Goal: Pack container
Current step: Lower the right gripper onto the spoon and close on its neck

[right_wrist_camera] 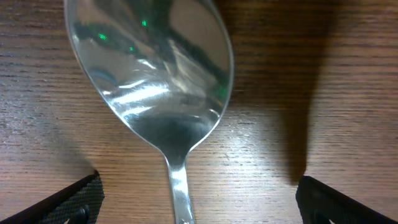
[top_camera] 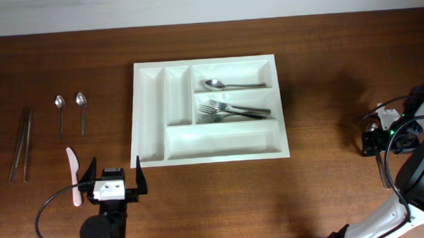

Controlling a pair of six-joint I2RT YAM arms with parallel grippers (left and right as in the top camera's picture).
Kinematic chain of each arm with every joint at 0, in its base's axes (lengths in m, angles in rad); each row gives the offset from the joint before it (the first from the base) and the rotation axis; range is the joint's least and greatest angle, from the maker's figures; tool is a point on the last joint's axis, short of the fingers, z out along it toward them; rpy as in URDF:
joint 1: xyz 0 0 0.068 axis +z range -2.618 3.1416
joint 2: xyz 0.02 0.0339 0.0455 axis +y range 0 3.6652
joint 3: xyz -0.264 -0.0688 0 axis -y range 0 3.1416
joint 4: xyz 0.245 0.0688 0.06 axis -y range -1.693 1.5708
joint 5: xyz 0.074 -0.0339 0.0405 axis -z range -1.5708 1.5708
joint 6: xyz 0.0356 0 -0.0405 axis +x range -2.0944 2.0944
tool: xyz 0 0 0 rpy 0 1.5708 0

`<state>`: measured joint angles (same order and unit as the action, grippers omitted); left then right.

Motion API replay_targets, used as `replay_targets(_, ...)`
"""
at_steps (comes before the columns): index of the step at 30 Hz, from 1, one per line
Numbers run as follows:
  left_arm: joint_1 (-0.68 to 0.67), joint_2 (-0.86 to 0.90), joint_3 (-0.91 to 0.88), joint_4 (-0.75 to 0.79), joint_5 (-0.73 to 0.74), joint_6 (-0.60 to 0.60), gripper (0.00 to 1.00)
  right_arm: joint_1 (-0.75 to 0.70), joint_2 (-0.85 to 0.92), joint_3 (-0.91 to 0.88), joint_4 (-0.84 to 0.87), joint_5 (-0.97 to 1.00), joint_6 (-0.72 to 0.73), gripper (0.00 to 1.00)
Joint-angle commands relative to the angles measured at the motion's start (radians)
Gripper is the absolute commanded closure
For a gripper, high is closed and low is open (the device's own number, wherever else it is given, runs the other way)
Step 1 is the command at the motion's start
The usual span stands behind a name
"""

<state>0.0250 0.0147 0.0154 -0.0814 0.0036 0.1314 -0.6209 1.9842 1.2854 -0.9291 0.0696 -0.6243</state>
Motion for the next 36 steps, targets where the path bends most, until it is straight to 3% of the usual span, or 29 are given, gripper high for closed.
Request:
replay_targets(1, 0.004, -0.008, -0.006, -0.001, -0.003, 0.013, 0.01, 0.014, 0.031, -0.006, 0.003, -0.013, 0.013, 0.0)
replay_targets(9, 0.004, -0.008, -0.006, -0.001, -0.003, 0.013, 0.01, 0.019, 0.039, -0.006, 0.002, -0.013, 0.016, 0.15)
replay_targets(12, 0.004, -0.008, -0.006, -0.001, -0.003, 0.013, 0.01, 0.019, 0.039, -0.006, 0.002, -0.013, 0.016, 0.32)
replay_targets(22, 0.004, -0.008, -0.006, -0.001, -0.003, 0.013, 0.01, 0.019, 0.039, -0.006, -0.001, -0.013, 0.016, 0.66)
replay_targets(36, 0.004, -0.008, -0.006, -0.001, -0.003, 0.013, 0.01, 0.019, 0.039, -0.006, 0.0, -0.013, 0.027, 0.81)
